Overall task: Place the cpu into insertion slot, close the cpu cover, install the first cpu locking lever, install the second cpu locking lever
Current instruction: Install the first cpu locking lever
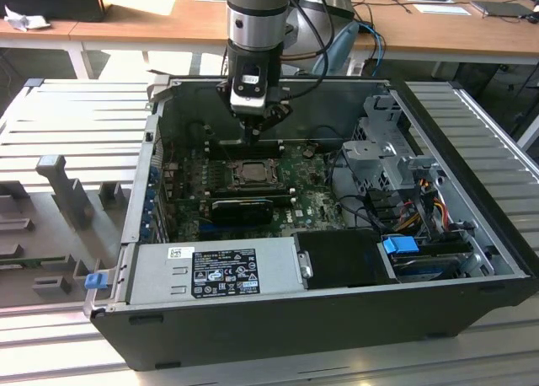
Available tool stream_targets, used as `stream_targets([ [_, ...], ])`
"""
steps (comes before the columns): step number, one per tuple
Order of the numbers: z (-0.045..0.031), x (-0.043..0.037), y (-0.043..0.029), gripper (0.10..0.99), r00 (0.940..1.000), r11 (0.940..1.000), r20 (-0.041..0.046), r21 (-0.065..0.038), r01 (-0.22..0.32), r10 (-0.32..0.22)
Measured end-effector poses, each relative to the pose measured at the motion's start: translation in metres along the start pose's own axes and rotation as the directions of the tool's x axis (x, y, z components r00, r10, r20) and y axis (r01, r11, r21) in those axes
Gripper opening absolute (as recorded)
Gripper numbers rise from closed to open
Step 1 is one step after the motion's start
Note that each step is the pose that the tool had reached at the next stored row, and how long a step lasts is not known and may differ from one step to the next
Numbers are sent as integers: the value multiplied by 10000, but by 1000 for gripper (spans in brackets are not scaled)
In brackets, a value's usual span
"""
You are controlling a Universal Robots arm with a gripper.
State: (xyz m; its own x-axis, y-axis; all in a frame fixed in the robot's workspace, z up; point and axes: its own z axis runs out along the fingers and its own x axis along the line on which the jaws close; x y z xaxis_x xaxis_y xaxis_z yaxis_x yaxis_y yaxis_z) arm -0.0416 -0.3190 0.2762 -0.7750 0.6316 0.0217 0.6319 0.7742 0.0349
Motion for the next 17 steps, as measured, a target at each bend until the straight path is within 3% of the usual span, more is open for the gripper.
stream_targets([
  [6, 0, 0, 0, 106, 9983, 9983, -6, 2, 576, -576],
  [17, 0, 0, 0, 106, 9879, 9879, -40, 19, 1553, -1552],
])
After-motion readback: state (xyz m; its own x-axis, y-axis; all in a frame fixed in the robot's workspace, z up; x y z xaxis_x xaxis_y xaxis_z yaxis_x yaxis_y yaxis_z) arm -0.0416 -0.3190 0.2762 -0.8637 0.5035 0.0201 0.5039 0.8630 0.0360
